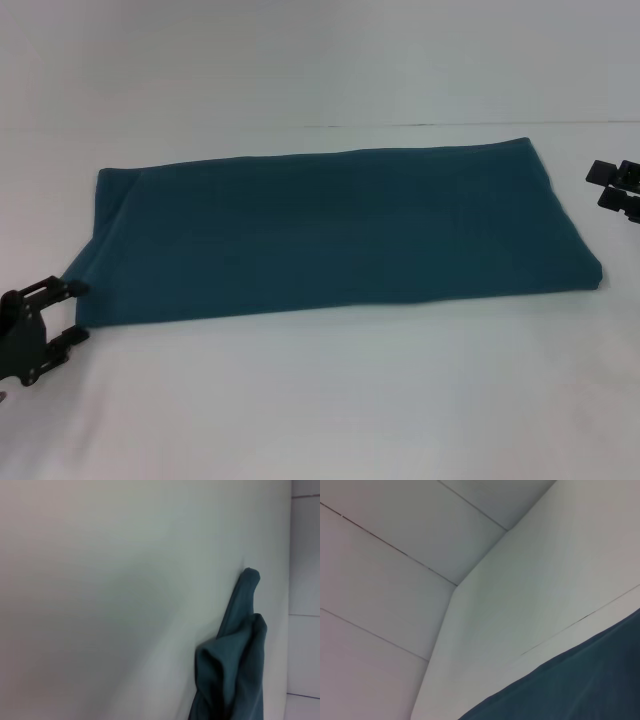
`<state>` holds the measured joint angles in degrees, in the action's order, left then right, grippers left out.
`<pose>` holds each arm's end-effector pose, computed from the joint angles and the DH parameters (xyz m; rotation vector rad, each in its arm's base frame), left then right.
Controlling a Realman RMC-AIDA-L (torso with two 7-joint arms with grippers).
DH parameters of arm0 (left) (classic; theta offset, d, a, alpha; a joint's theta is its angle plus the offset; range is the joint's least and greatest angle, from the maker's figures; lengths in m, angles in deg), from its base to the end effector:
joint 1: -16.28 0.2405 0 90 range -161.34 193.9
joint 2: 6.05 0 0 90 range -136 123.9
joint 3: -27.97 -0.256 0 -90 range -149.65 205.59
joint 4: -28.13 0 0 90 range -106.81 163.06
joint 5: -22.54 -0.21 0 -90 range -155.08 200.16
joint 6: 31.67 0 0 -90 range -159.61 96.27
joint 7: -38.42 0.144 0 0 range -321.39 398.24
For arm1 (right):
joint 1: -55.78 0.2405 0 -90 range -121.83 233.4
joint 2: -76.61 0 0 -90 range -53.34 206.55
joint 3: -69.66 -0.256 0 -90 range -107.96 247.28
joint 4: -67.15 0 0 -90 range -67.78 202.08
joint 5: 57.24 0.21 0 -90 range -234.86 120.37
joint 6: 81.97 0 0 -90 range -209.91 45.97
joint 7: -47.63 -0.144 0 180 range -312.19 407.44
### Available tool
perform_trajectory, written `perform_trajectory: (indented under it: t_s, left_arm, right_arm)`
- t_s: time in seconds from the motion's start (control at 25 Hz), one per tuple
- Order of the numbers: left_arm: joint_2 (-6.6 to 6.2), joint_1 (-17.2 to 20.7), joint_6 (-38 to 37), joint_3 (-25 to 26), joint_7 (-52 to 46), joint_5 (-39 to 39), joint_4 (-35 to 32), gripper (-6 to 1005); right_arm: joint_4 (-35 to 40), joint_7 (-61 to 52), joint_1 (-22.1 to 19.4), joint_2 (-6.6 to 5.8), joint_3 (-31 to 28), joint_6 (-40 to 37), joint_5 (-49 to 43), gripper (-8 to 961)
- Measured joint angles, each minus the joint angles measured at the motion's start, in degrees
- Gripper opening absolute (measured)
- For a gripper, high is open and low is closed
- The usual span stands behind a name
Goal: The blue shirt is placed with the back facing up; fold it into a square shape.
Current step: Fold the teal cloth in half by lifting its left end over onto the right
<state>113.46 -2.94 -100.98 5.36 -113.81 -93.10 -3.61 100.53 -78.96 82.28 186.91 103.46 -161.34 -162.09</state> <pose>-0.3858 0.2889 0.0198 -1.1051 -2.3627 -1.0859 0.3241 0.3507 0.0827 -1.9401 1.7209 1.0082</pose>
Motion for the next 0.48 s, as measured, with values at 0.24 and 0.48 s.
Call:
perform_trajectory:
  t_s: [0.24,0.48]
  left_arm:
    - [-0.35,-1.4,1.7,-0.8,0.0,-0.1,1.4,658]
    - [-0.34,-3.2,3.7,-1.7,0.0,-0.1,2.3,659]
  right_arm:
    - [-0.1,0.0,-0.2,0.00,-0.1,0.0,0.0,674]
    - [-0.1,0.1,-0.5,0.00,-0.4,0.0,0.0,674]
